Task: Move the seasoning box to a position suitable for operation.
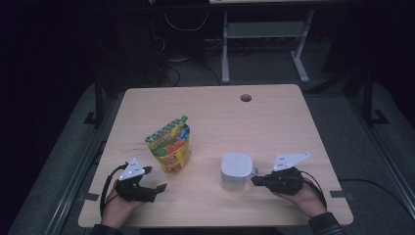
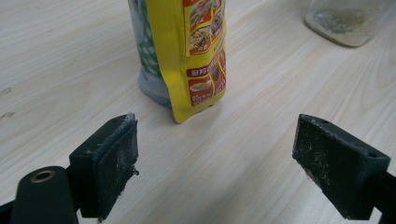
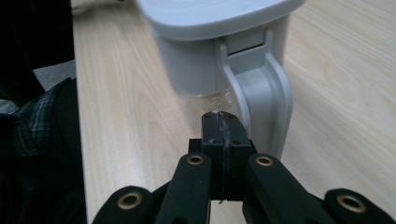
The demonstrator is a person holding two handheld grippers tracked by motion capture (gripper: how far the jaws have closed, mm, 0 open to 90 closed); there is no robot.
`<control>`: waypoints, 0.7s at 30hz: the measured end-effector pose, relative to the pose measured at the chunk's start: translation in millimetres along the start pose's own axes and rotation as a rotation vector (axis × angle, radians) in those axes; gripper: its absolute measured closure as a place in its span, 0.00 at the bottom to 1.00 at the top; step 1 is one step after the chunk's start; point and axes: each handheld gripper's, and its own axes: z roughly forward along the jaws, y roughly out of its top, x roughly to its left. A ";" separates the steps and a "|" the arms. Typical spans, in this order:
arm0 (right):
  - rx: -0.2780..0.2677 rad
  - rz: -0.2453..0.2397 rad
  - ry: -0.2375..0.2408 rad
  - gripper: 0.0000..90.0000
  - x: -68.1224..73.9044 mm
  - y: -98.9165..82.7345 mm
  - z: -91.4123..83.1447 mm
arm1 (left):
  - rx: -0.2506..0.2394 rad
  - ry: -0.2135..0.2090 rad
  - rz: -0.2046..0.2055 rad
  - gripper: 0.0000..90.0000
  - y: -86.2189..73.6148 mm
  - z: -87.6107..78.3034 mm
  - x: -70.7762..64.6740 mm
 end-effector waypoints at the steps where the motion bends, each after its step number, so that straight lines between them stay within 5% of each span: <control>1: -0.002 0.002 -0.007 1.00 -1.5 0.1 -0.3 | 0.000 -0.001 0.001 0.15 0.0 0.0 0.0; 10: -0.012 -0.002 -0.041 1.00 -10.5 0.7 -2.1 | -0.001 -0.002 -0.001 0.15 0.2 0.3 -0.5; 21: -0.029 0.013 -0.015 1.00 -3.3 -4.8 -10.2 | 0.002 -0.003 0.002 0.15 0.3 -0.6 -0.8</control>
